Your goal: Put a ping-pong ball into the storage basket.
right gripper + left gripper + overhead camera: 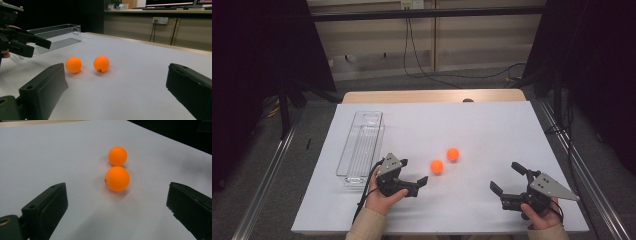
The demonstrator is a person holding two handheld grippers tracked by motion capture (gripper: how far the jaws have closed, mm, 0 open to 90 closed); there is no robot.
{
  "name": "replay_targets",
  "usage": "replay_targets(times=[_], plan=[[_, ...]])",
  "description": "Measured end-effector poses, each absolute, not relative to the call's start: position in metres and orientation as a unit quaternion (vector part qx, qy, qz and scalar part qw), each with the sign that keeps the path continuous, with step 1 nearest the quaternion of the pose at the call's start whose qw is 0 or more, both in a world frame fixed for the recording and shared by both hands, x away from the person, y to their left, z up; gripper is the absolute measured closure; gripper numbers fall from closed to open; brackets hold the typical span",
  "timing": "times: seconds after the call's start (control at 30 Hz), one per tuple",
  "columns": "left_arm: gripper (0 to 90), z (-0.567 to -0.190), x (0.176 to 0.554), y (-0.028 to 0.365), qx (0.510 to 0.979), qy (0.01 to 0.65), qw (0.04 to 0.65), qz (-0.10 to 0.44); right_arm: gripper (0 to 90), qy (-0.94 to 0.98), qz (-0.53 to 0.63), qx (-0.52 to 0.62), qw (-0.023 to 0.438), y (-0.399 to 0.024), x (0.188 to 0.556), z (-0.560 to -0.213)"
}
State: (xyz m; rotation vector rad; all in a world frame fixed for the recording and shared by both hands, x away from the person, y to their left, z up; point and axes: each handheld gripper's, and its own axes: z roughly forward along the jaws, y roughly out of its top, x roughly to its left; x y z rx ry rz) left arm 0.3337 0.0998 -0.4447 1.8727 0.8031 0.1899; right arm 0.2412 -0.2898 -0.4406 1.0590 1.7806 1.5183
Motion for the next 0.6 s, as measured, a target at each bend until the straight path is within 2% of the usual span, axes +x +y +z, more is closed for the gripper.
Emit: replay_targets(times=[0.6], plan=[[3.7, -0.4446, 0.3409, 0.0934, 0.785, 0.341, 0.511, 0.078, 2.2, 0.664, 0.567, 0.397, 0.282, -0.2901, 0.2415, -0.4408]])
